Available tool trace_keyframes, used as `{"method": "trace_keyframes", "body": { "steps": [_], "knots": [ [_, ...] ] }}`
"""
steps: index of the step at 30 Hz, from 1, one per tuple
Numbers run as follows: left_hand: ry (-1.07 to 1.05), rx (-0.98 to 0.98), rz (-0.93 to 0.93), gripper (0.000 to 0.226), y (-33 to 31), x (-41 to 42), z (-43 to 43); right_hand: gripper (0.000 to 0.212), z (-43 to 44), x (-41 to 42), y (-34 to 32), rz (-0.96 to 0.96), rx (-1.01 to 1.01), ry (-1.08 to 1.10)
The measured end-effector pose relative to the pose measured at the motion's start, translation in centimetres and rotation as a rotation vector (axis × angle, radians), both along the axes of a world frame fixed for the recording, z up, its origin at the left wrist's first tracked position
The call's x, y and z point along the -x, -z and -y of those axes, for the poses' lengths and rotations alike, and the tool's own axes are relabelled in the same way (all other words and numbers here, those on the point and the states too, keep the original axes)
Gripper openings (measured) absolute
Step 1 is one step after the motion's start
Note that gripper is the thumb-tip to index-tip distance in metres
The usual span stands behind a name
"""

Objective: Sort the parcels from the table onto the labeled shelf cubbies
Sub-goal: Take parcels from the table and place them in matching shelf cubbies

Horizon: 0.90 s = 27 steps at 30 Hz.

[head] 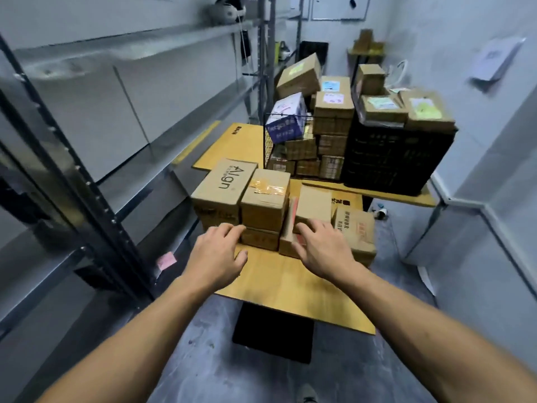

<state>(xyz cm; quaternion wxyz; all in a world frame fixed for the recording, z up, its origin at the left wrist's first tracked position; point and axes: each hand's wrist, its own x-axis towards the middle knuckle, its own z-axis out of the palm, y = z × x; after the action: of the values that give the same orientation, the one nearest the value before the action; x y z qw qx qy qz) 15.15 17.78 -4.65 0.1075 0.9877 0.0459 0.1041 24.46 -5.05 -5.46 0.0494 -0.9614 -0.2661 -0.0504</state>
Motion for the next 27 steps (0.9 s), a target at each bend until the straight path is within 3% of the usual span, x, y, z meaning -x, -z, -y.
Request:
{"method": "trace_keyframes", "body": {
  "steps": [6, 12, 21, 27],
  "knots": [
    [0.058, 0.033, 0.018, 0.053, 0.3, -9.9, 7.2, 0.051, 6.6, -7.8, 0.9, -0.075, -0.045, 0.115],
    [0.051, 0.048, -0.081, 0.053, 2.8, -16.9, 11.3, 0.052, 8.4, -13.7, 3.1, -0.180, -0.056, 0.103],
    [-0.049, 0.236, -0.258, 0.052, 6.5, -20.6, 12.7, 0.054, 7.2, -16.8, 6.5, -0.422, -0.102, 0.133],
    [-0.054, 0.416, -0.219, 0.042, 7.8, -20.7, 12.1, 0.049, 6.7, -16.6, 7.2, -0.498, -0.345, 0.158]
  ]
}}
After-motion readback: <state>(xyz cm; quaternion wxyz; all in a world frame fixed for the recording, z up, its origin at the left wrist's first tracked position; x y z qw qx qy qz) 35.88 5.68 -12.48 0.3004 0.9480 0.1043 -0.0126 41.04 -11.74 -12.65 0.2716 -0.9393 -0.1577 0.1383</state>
